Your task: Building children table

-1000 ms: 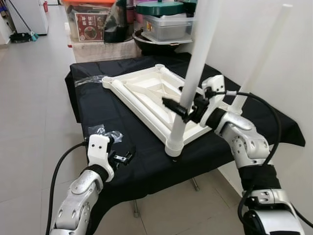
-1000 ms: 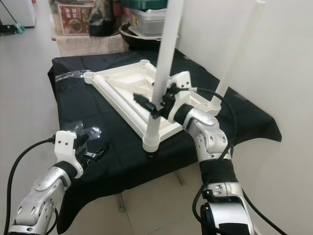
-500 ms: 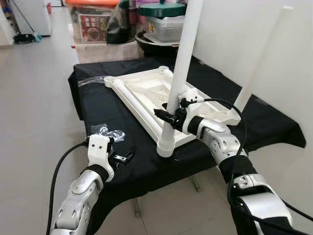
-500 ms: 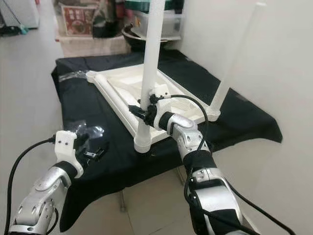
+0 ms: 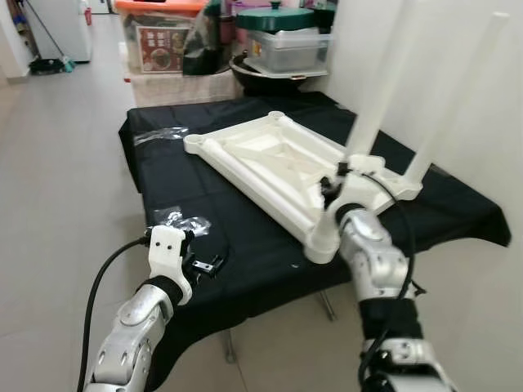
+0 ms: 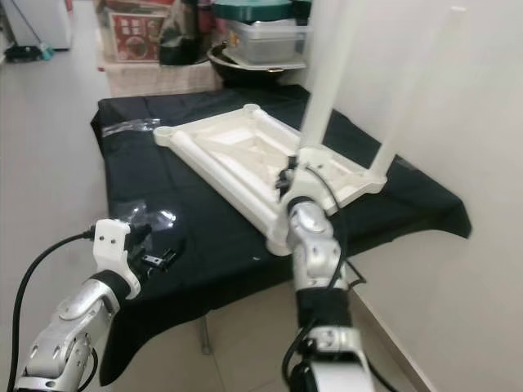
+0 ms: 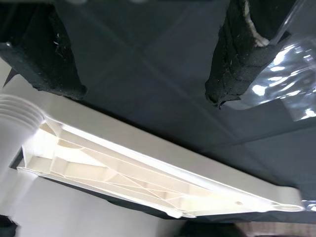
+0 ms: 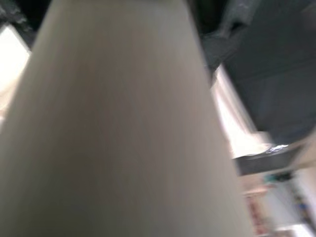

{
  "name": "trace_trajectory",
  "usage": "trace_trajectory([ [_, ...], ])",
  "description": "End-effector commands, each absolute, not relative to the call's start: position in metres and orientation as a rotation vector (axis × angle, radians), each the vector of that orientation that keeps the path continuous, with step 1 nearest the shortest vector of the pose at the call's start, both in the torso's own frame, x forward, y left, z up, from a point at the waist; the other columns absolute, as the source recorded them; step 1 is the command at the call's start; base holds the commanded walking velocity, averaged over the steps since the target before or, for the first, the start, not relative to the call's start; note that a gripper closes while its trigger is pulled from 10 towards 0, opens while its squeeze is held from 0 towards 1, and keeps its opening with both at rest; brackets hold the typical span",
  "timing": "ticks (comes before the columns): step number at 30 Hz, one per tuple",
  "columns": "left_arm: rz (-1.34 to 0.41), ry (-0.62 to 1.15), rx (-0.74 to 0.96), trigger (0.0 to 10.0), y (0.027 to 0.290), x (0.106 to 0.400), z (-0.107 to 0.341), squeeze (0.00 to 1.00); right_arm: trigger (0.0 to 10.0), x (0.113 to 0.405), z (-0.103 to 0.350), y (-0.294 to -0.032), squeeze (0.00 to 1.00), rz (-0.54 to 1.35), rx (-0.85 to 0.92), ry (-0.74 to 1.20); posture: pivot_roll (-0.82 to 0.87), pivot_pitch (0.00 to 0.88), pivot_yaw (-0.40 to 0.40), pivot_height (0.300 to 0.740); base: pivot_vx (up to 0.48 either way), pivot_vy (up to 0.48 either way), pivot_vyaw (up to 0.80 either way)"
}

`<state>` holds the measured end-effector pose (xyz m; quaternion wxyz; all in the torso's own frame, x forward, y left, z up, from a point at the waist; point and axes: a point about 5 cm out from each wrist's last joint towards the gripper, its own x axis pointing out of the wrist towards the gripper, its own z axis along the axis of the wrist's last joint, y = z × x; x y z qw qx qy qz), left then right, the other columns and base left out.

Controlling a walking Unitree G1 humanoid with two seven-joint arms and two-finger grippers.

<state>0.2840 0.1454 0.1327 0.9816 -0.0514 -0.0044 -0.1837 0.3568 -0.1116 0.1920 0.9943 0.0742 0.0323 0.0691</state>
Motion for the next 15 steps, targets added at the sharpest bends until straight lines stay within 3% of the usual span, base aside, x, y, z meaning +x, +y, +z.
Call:
trace_trajectory([
  [1, -0.373, -0.008, -0.098, 10.0, 0.145, 0.285, 0.133, 0.0, 10.0, 0.356, 0.192, -0.101, 1.0, 0.249, 0.181, 0.067, -0.02, 0.0, -0.084, 0.74, 0.0, 0.0, 0.0],
  [3, -0.372, -0.009, -0.099, 10.0, 0.145, 0.285, 0.133, 0.0, 10.0, 0.357, 0.197, -0.102, 1.0, 0.283, 0.187, 0.049, -0.02, 0.0, -0.084, 0.74, 0.0, 0.0, 0.0],
  [4, -0.372, -0.01, -0.1, 10.0, 0.145, 0.285, 0.132, 0.0, 10.0, 0.356, 0.204, -0.102, 0.0, 0.335, 0.201, 0.035, -0.02, 0.0, -0.086, 0.74, 0.0, 0.0, 0.0],
  [8, -0.372, -0.011, -0.103, 10.0, 0.144, 0.285, 0.132, 0.0, 10.0, 0.35, 0.218, -0.1, 0.0, 0.535, 0.235, -0.004, -0.02, 0.0, -0.088, 0.74, 0.0, 0.0, 0.0],
  [10, -0.372, -0.011, -0.105, 10.0, 0.143, 0.285, 0.132, 0.0, 10.0, 0.335, 0.23, -0.102, 0.0, 0.786, 0.177, -0.075, -0.02, 0.0, -0.09, 0.74, 0.0, 0.0, 0.0],
  [15, -0.373, -0.012, -0.106, 10.0, 0.143, 0.285, 0.132, 0.0, 10.0, 0.333, 0.23, -0.104, 0.0, 0.861, 0.117, -0.089, -0.02, 0.0, -0.09, 0.74, 0.0, 0.0, 0.0],
])
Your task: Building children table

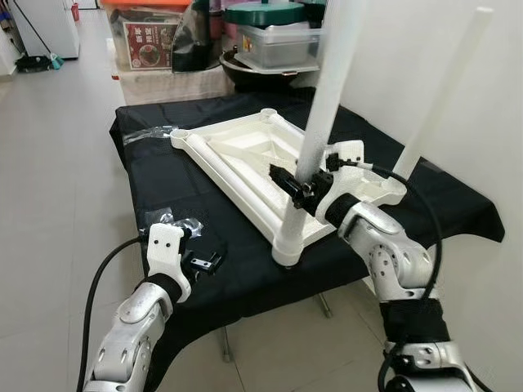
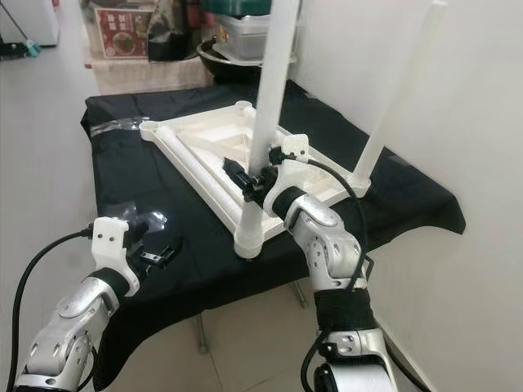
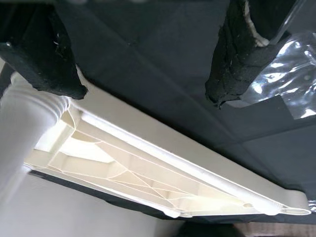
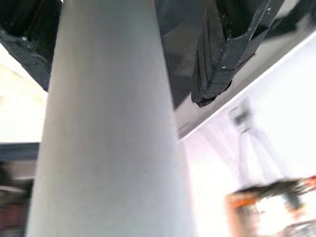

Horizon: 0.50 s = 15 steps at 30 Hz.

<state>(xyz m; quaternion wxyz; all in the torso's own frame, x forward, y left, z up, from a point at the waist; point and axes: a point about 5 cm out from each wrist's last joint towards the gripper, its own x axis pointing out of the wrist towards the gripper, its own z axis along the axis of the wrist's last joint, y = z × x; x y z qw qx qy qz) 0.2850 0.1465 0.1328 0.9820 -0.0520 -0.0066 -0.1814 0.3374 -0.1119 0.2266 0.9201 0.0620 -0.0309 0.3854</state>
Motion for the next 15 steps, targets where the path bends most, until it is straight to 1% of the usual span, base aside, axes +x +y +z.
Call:
trace_trajectory([
  [1, -0.374, -0.013, -0.106, 10.0, 0.143, 0.285, 0.131, 0.0, 10.0, 0.333, 0.225, -0.106, 0.0, 0.91, 0.075, -0.069, -0.02, 0.0, -0.095, 0.74, 0.0, 0.0, 0.0],
  [2, -0.374, -0.014, -0.106, 10.0, 0.142, 0.286, 0.131, 0.0, 10.0, 0.338, 0.218, -0.108, 0.0, 0.928, 0.046, -0.044, -0.02, 0.0, -0.099, 0.74, 0.0, 0.0, 0.0],
  [4, -0.374, -0.014, -0.106, 10.0, 0.142, 0.286, 0.131, 0.0, 10.0, 0.338, 0.218, -0.108, 0.0, 0.928, 0.046, -0.044, -0.02, 0.0, -0.099, 0.74, 0.0, 0.0, 0.0],
  [5, -0.373, -0.016, -0.106, 10.0, 0.142, 0.286, 0.132, 0.0, 10.0, 0.344, 0.21, -0.108, 0.0, 0.928, 0.024, -0.015, -0.01, 0.0, -0.105, 0.74, 0.0, 0.0, 0.0],
  [6, -0.37, -0.018, -0.106, 10.0, 0.142, 0.286, 0.132, 0.0, 2.2, 0.354, 0.203, -0.109, 0.0, 0.878, 0.015, 0.015, -0.01, 0.0, -0.109, 0.74, 0.0, 0.0, 0.0],
  [7, -0.369, -0.019, -0.105, 10.0, 0.142, 0.286, 0.132, 0.0, 2.2, 0.361, 0.198, -0.108, 0.0, 0.841, 0.008, 0.031, -0.01, 0.0, -0.109, 0.74, 0.0, 0.0, 0.0],
  [8, -0.369, -0.019, -0.105, 10.0, 0.142, 0.286, 0.132, 0.0, 2.2, 0.361, 0.198, -0.108, 0.0, 0.841, 0.008, 0.031, -0.01, 0.0, -0.109, 0.74, 0.0, 0.0, 0.0],
  [9, -0.368, -0.02, -0.105, 10.0, 0.142, 0.286, 0.132, 0.0, 0.0, 0.366, 0.197, -0.108, 0.0, 0.812, 0.004, 0.041, 0.0, 0.0, -0.11, 0.74, 0.0, 0.0, 0.0],
  [11, -0.368, -0.021, -0.105, 10.0, 0.142, 0.286, 0.132, 0.0, 0.0, 0.369, 0.198, -0.108, 0.0, 0.786, 0.004, 0.041, 0.0, 0.0, -0.11, 0.74, 0.0, 0.0, 0.0],
  [13, -0.368, -0.021, -0.103, 10.0, 0.142, 0.286, 0.132, 0.0, 0.0, 0.375, 0.198, -0.112, 0.0, 0.698, 0.003, 0.061, 0.0, 0.0, -0.109, 0.74, 0.0, 0.0, 0.0],
  [14, -0.368, -0.021, -0.103, 10.0, 0.142, 0.286, 0.132, 0.0, 0.0, 0.375, 0.198, -0.112, 0.0, 0.698, 0.003, 0.061, 0.0, 0.0, -0.109, 0.74, 0.0, 0.0, 0.0],
  [15, -0.369, -0.021, -0.102, 10.0, 0.142, 0.286, 0.132, 0.0, 0.0, 0.38, 0.196, -0.118, 0.0, 0.591, -0.003, 0.091, -0.01, 0.0, -0.103, 0.74, 0.0, 0.0, 0.0],
])
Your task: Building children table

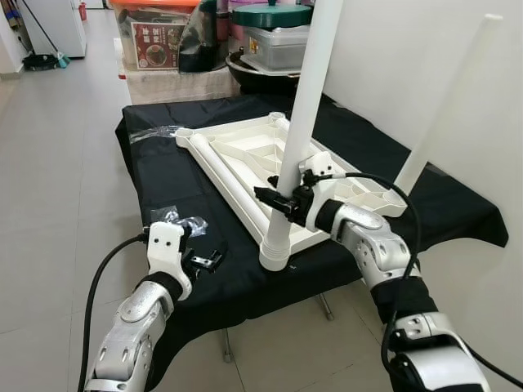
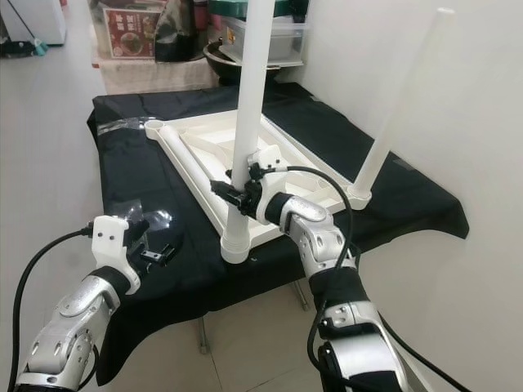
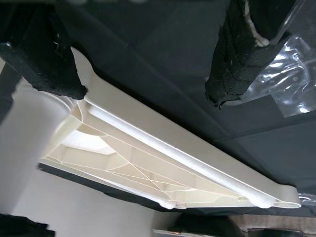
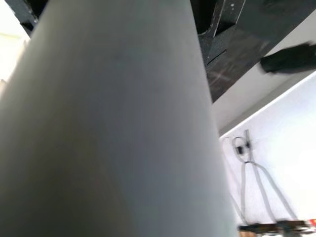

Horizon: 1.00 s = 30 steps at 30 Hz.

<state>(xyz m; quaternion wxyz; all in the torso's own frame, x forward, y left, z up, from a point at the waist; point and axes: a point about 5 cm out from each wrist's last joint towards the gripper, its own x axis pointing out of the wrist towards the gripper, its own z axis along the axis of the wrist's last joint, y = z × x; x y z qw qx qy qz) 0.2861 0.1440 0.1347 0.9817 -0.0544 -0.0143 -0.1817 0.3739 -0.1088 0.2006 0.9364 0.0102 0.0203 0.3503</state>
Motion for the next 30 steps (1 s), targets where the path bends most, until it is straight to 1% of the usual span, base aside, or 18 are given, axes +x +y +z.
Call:
trace_trajectory([
  [1, -0.37, -0.021, -0.101, 10.0, 0.143, 0.286, 0.132, 0.0, 0.0, 0.386, 0.191, -0.131, 0.0, 0.391, 0.013, 0.135, -0.01, 0.0, -0.101, 0.74, 0.0, 0.0, 0.0],
  [2, -0.37, -0.021, -0.101, 10.0, 0.143, 0.286, 0.132, 0.0, 0.0, 0.386, 0.191, -0.131, 0.0, 0.391, 0.013, 0.135, -0.01, 0.0, -0.101, 0.74, 0.0, 0.0, 0.0],
  [4, -0.372, -0.02, -0.1, 10.0, 0.142, 0.286, 0.132, 0.0, 0.0, 0.39, 0.181, -0.156, 0.0, 0.049, 0.039, 0.208, -0.01, 0.0, -0.101, 0.74, 0.0, 0.0, 0.0],
  [6, -0.372, -0.02, -0.1, 10.0, 0.142, 0.286, 0.132, 0.0, 0.0, 0.384, 0.174, -0.167, 0.0, -0.121, 0.075, 0.234, -0.01, 0.0, -0.1, 0.74, 0.0, 0.0, 0.0],
  [9, -0.372, -0.019, -0.1, 10.0, 0.142, 0.286, 0.132, 0.0, 0.0, 0.375, 0.167, -0.168, 0.0, -0.228, 0.108, 0.245, -0.01, 0.0, -0.095, 0.74, 0.0, 0.0, 0.0],
  [10, -0.371, -0.017, -0.1, 10.0, 0.142, 0.286, 0.132, 0.0, 0.0, 0.361, 0.162, -0.141, 0.0, -0.206, 0.151, 0.27, -0.01, 0.0, -0.082, 0.74, 0.0, 0.0, 0.0],
  [12, -0.371, -0.017, -0.1, 10.0, 0.142, 0.286, 0.132, 0.0, 0.0, 0.361, 0.162, -0.141, 0.0, -0.206, 0.151, 0.27, -0.01, 0.0, -0.082, 0.74, 0.0, 0.0, 0.0],
  [13, -0.371, -0.017, -0.1, 10.0, 0.142, 0.286, 0.132, 0.0, 2.4, 0.36, 0.164, -0.128, 0.0, -0.154, 0.156, 0.272, -0.01, 0.0, -0.082, 0.74, 0.0, 0.0, 0.0],
  [14, -0.372, -0.017, -0.1, 10.0, 0.142, 0.286, 0.133, 0.0, 10.0, 0.361, 0.17, -0.113, 0.0, -0.067, 0.143, 0.253, -0.01, 0.0, -0.082, 0.74, 0.0, 0.0, 0.0],
  [18, -0.372, -0.017, -0.1, 10.0, 0.143, 0.286, 0.133, 0.0, 10.0, 0.361, 0.175, -0.104, 0.0, -0.009, 0.153, 0.235, -0.01, 0.0, -0.082, 0.74, 0.0, 0.0, 0.0],
  [19, -0.372, -0.018, -0.1, 10.0, 0.143, 0.286, 0.133, 0.0, 10.0, 0.363, 0.182, -0.098, 0.7, 0.039, 0.169, 0.212, -0.01, 0.0, -0.094, 0.74, 0.0, 0.0, 0.0],
  [20, -0.372, -0.018, -0.1, 10.0, 0.143, 0.286, 0.133, 0.0, 10.0, 0.363, 0.182, -0.098, 0.7, 0.039, 0.169, 0.212, -0.01, 0.0, -0.094, 0.74, 0.0, 0.0, 0.0],
  [21, -0.37, -0.019, -0.101, 10.0, 0.143, 0.286, 0.133, 0.0, 10.0, 0.366, 0.193, -0.098, 1.0, 0.086, 0.185, 0.164, -0.01, 0.0, -0.095, 0.74, 0.0, 0.0, 0.0],
  [22, -0.368, -0.02, -0.102, 10.0, 0.143, 0.286, 0.132, 0.0, 10.0, 0.369, 0.205, -0.1, 1.0, 0.148, 0.205, 0.119, -0.01, 0.0, -0.098, 0.74, 0.0, 0.0, 0.0],
  [23, -0.367, -0.021, -0.104, 10.0, 0.142, 0.286, 0.132, 0.0, 10.0, 0.37, 0.215, -0.102, 0.59, 0.218, 0.226, 0.08, -0.01, 0.0, -0.098, 0.74, 0.0, 0.0, 0.0],
  [24, -0.366, -0.021, -0.105, 10.0, 0.142, 0.286, 0.132, 0.0, 10.0, 0.37, 0.224, -0.103, 0.0, 0.303, 0.252, 0.044, -0.01, 0.0, -0.098, 0.74, 0.0, 0.0, 0.0],
  [27, -0.367, -0.021, -0.106, 10.0, 0.142, 0.286, 0.132, 0.0, 10.0, 0.362, 0.241, -0.101, 0.0, 0.571, 0.308, -0.033, -0.02, 0.0, -0.096, 0.74, 0.0, 0.0, 0.0],
  [30, -0.37, -0.021, -0.104, 10.0, 0.142, 0.286, 0.132, 0.0, 10.0, 0.353, 0.244, -0.107, 0.0, 0.753, 0.191, -0.11, -0.02, 0.0, -0.096, 0.74, 0.0, 0.0, 0.0],
])
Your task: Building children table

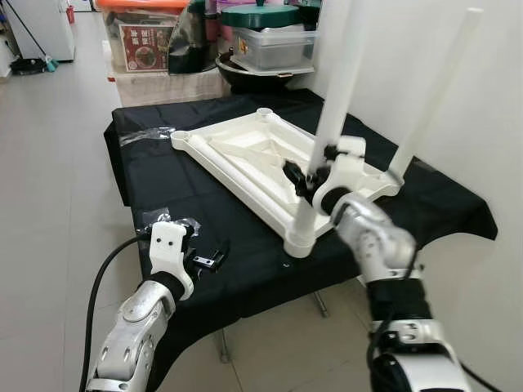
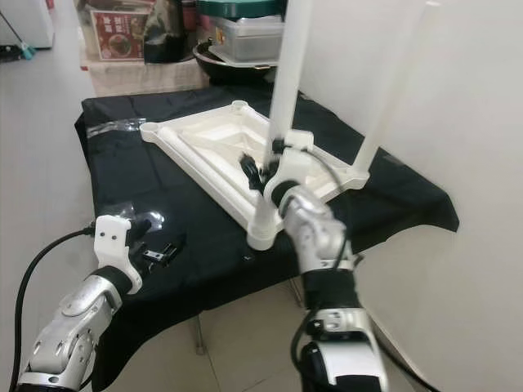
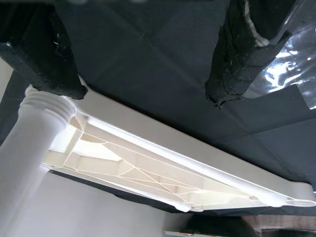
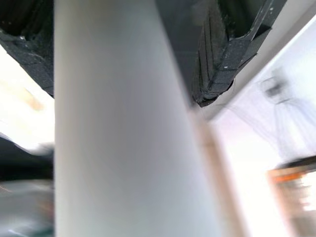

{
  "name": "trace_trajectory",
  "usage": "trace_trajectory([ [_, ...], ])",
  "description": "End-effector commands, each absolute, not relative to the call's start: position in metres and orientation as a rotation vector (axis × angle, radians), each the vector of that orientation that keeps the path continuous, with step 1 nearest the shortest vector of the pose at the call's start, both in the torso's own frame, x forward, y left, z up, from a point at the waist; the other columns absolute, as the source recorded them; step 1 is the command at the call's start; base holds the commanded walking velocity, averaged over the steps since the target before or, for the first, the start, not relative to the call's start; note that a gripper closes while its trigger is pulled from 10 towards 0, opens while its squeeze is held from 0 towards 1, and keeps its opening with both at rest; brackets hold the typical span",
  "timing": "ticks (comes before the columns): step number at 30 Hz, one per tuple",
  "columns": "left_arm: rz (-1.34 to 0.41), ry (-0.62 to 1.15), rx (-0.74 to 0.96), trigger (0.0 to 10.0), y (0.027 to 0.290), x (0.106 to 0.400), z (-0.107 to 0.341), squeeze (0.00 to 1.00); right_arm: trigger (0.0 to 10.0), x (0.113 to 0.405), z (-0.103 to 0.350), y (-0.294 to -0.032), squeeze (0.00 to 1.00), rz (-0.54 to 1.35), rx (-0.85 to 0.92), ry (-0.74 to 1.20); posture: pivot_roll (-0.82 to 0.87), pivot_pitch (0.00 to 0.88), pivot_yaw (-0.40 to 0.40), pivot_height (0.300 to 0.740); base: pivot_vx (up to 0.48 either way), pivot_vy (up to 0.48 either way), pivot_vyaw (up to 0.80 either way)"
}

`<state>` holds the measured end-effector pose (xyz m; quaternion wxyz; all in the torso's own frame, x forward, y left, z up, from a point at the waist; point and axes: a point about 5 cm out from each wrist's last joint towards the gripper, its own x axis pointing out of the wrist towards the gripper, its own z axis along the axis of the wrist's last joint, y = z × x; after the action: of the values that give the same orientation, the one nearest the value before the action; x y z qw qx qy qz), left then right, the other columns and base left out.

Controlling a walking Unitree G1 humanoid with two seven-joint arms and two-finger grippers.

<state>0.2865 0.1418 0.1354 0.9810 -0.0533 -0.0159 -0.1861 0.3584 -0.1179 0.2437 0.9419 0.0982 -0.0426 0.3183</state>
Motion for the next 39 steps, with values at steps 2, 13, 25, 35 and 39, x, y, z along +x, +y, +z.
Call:
trace_trajectory([
  [2, -0.372, -0.021, -0.101, 10.0, 0.141, 0.287, 0.132, 0.0, 10.0, 0.352, 0.24, -0.108, 0.0, 0.797, 0.155, -0.103, -0.02, 0.0, -0.099, 0.74, 0.0, 0.0, 0.0],
  [13, -0.367, -0.031, -0.095, 10.0, 0.141, 0.288, 0.134, 0.0, 8.7, 0.359, 0.194, -0.079, 0.0, 0.976, 0.074, 0.03, 0.02, 0.0, -0.115, 0.74, 0.0, 0.0, 0.0],
  [25, -0.374, -0.031, -0.092, 10.0, 0.14, 0.287, 0.134, 0.0, 0.0, 0.391, 0.171, -0.142, 0.0, 0.155, 0.093, 0.228, 0.0, 0.0, -0.099, 0.74, 0.0, 0.0, 0.0],
  [35, -0.38, -0.024, -0.091, 10.0, 0.141, 0.286, 0.134, 0.0, 10.0, 0.367, 0.175, -0.117, 0.0, -0.043, 0.088, 0.19, -0.01, 0.0, -0.084, 0.74, 0.0, 0.0, 0.0],
  [39, -0.387, -0.02, -0.089, 10.0, 0.14, 0.287, 0.133, 0.0, 10.0, 0.363, 0.187, -0.091, 1.0, 0.127, 0.136, 0.116, -0.01, 0.0, -0.079, 0.74, 0.0, 0.0, 0.0],
])
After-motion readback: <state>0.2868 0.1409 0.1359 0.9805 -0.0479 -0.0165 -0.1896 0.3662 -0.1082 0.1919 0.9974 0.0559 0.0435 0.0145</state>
